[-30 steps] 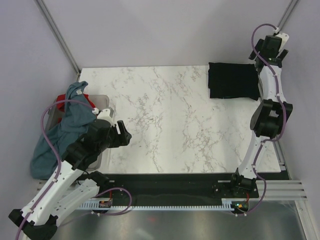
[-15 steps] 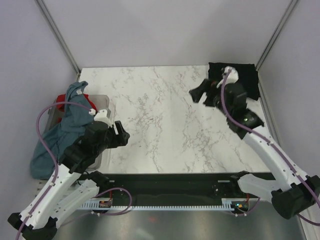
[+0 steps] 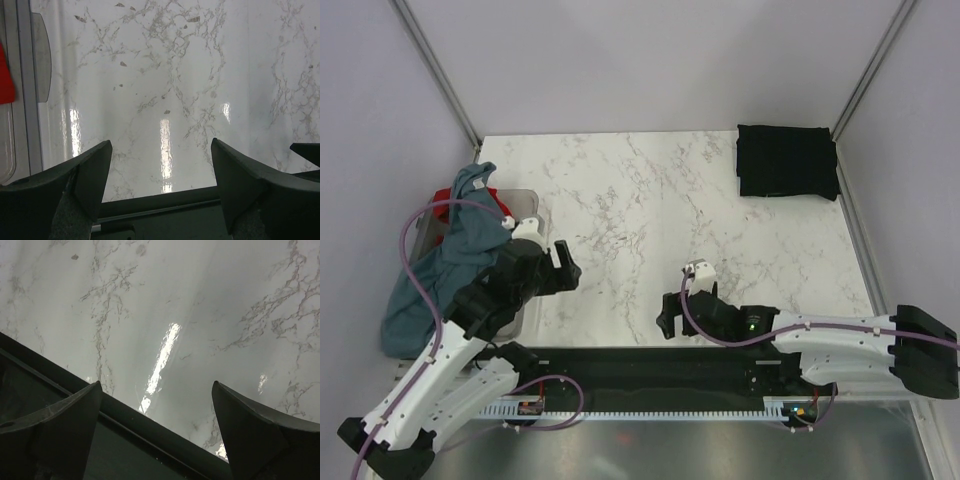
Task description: Fold and stack the t-shirts
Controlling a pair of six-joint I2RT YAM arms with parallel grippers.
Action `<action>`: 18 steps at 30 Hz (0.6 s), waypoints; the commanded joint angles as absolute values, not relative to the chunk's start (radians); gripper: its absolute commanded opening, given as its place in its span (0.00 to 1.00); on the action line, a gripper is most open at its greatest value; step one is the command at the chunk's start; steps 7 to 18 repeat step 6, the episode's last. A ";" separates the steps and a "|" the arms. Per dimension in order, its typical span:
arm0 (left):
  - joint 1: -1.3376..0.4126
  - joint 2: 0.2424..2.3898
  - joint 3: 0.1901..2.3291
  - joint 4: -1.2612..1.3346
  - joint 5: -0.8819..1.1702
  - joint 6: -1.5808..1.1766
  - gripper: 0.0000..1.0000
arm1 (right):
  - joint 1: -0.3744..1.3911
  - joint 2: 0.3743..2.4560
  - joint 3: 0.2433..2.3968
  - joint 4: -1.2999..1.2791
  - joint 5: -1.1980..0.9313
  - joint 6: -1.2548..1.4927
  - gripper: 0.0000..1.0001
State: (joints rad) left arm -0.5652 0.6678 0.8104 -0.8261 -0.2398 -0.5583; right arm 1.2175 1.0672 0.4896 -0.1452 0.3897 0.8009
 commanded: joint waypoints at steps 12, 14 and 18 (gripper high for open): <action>-0.566 0.643 0.822 -0.830 -0.319 -0.586 0.89 | 1.230 1.137 0.485 0.057 0.469 0.787 0.98; -0.566 0.643 0.822 -0.830 -0.319 -0.586 0.89 | 1.230 1.137 0.485 0.057 0.469 0.787 0.98; -0.566 0.643 0.822 -0.830 -0.319 -0.586 0.89 | 1.230 1.137 0.485 0.057 0.469 0.787 0.98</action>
